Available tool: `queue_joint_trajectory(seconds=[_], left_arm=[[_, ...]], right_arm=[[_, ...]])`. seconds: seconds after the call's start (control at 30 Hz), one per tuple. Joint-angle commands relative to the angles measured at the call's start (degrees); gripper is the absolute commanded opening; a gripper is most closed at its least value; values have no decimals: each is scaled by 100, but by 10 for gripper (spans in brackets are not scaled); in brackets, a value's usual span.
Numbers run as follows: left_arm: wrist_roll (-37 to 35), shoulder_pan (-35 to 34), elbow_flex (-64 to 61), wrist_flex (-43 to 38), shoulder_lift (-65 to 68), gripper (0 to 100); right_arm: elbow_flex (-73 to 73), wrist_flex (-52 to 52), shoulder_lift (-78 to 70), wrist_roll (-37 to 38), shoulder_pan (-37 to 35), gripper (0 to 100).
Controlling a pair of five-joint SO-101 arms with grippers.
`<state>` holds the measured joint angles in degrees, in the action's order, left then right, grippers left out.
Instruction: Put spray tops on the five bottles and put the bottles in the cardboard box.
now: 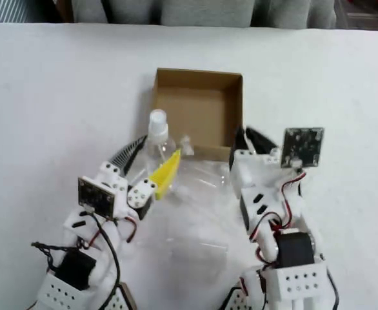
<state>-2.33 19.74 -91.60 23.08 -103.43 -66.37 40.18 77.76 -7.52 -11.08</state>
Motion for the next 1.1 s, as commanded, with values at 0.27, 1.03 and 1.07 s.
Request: queue_joint_trajectory(seconds=[0.27,1.03,1.07], left_arm=[[9,-989,1327,-1749,1393,23],[-9,-989,4387,-5908,9253,22],[-9,-989,4457,-6004,9490,22]], right_arm=[[-2356,-1771,92,-35,330,16],[-2796,-2598,92,-26,813,16],[-2796,-2598,92,-26,813,16]])
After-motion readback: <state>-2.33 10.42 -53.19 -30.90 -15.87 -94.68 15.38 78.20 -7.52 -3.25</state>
